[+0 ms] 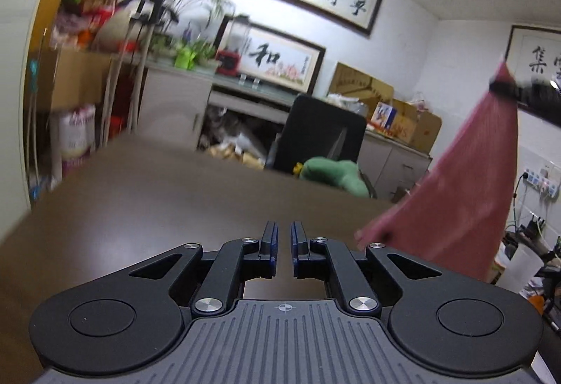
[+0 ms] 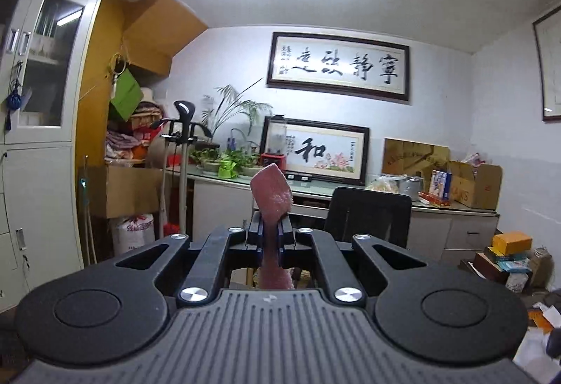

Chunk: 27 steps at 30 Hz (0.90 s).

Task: Fold towel
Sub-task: 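Raise the towel with both tools, letting it unfold and hang, then lower the towel flat onto the table and open the right tool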

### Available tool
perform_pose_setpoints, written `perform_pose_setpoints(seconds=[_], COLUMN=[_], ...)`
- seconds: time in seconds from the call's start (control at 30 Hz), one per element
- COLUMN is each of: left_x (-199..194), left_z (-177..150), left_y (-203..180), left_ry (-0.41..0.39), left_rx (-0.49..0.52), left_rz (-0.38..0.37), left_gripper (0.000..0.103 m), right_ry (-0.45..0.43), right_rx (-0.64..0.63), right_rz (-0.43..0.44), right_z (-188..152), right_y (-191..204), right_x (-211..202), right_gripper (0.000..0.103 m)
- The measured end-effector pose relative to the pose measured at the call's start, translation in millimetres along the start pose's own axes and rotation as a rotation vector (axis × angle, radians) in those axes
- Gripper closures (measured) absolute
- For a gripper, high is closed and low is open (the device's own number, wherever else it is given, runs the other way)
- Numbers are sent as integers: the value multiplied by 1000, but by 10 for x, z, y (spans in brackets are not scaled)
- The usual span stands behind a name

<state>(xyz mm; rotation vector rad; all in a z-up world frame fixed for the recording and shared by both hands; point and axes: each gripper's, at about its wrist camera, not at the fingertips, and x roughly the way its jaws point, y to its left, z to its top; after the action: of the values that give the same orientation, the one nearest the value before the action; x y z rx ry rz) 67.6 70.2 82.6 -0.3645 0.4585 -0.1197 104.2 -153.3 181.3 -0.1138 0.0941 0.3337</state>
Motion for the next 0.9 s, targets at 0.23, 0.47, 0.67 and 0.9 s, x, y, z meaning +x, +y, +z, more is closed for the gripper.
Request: perform_pose_setpoints(seconds=[0.23,0.47,0.67,0.9], left_x=[-120,-326,-403,-311], left_z=[172,169,70,-132], left_y=[526,782,772,597], left_ry=[-50,-82,-85,39], left_rx=[-64,-110,-96,-34], left_rz=[80,115,121,98], left_gripper=[96,94,91,78], right_ry=[-143,-226,124,426], right_rx=[-21,127,25,-5], right_rz=[-4,137,290,221], right_z=[629,276,-1205,-2111], right_y=[273,141,584,584], right_x=[177,-441,-1113,-1418], right_gripper=[96,95,94,85])
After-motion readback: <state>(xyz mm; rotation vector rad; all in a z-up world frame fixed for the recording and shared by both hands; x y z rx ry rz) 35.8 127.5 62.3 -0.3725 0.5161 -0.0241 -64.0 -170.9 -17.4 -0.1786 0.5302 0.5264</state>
